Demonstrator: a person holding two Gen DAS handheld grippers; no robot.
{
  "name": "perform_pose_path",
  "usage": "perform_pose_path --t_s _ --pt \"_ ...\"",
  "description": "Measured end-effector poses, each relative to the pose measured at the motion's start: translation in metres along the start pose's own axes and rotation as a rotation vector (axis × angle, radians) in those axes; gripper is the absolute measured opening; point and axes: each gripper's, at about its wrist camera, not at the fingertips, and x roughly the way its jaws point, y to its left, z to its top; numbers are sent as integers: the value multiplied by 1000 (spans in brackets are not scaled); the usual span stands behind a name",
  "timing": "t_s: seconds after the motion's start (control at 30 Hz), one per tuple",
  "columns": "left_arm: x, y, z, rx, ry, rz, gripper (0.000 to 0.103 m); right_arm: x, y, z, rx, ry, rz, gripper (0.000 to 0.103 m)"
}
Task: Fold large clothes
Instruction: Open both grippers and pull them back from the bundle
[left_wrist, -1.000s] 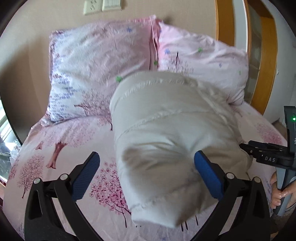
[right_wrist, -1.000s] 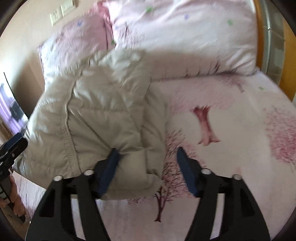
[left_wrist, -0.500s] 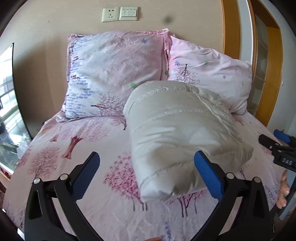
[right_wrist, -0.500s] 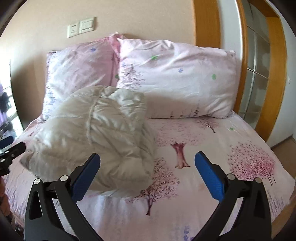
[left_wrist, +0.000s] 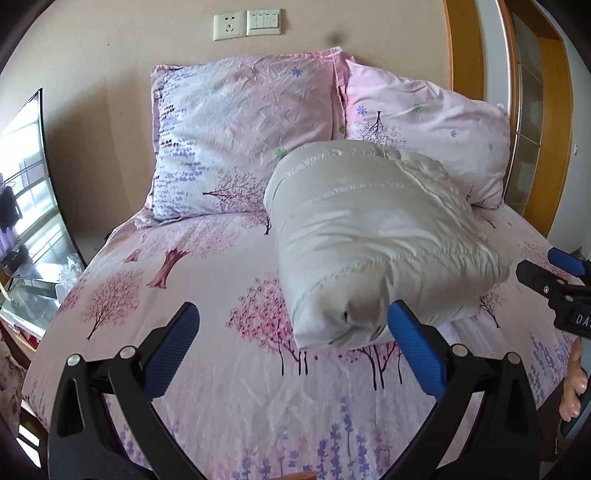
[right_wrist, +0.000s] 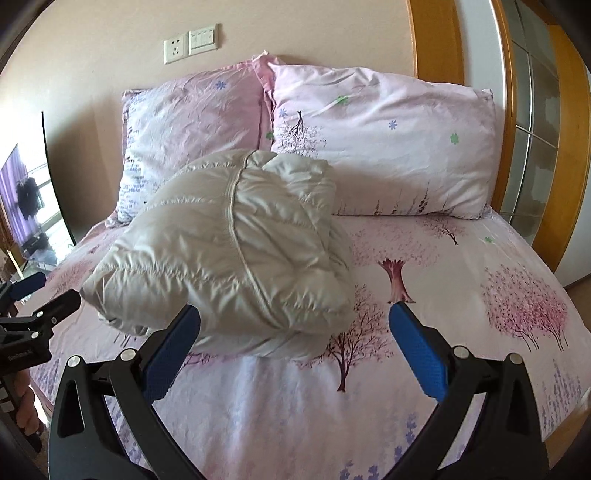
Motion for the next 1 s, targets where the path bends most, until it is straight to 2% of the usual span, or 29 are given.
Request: perform_pose_path --t_s 0.37,0.5,0.7,1.0 --pt "6 -8 -22 29 117 14 101 0 9 -21 4 98 18 102" --pt "13 -10 -29 30 185 17 101 6 12 -28 1 185 32 102" --pt "25 -7 -37 11 289 9 101 14 19 -34 -32 274 3 102" --pt "28 -13 -40 41 339 9 101 27 19 -41 -40 354 -22 102"
